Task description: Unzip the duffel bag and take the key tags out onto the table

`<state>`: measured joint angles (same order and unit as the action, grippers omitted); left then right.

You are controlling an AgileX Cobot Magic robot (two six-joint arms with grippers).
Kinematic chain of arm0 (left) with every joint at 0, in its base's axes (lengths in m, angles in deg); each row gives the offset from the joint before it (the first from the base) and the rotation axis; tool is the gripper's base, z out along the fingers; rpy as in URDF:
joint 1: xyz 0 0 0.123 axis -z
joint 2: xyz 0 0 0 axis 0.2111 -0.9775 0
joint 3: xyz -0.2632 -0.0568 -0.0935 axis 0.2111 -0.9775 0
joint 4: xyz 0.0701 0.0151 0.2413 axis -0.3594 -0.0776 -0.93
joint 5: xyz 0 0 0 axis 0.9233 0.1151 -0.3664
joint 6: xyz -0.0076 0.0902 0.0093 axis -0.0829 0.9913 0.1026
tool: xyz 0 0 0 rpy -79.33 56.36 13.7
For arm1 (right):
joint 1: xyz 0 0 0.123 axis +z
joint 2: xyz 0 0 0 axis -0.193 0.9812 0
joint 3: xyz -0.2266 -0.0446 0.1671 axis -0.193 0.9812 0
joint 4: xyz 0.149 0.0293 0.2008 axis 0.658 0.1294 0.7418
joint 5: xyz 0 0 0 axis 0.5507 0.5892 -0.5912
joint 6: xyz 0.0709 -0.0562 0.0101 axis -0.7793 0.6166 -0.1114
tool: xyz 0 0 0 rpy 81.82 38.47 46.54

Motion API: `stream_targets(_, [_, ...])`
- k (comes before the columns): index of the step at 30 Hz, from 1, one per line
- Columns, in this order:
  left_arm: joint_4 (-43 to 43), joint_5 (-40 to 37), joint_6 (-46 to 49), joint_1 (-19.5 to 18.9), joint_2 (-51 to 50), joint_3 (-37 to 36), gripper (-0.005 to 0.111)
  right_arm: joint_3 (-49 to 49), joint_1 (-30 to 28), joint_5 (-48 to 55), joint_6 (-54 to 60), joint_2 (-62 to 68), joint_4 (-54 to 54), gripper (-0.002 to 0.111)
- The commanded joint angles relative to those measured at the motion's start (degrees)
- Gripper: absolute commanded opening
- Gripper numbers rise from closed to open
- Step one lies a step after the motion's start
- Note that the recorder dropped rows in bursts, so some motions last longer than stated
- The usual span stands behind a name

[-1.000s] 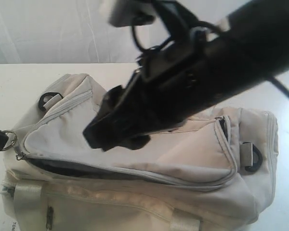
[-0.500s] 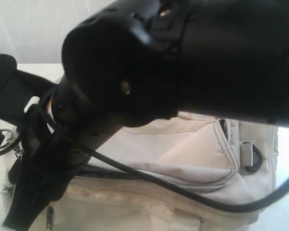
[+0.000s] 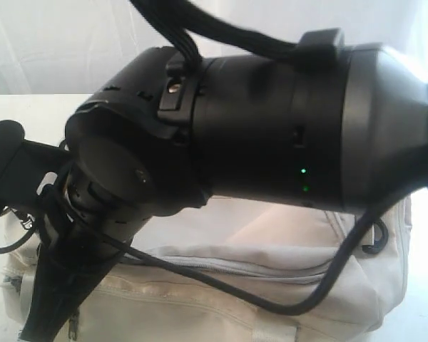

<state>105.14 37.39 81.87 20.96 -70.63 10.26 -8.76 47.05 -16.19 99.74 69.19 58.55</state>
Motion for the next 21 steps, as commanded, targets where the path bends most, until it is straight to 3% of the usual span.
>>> stream_targets(1, [0.2, 0.0, 0.2, -0.1, 0.3, -0.3, 0.0, -0.1, 0.1, -0.4, -1.9, 0.4, -0.2, 0.0])
stream_targets(9, [-0.6, 4.3, -0.1, -0.1, 0.3, -5.0, 0.0, -0.1, 0.1, 5.8, -4.7, 0.6, -0.2, 0.0])
stream_targets(21, [-1.0, 2.8, -0.3, -0.1, -5.6, -1.9, 0.0, 4.2, 0.1, 8.2, -8.2, 0.2, -0.2, 0.0])
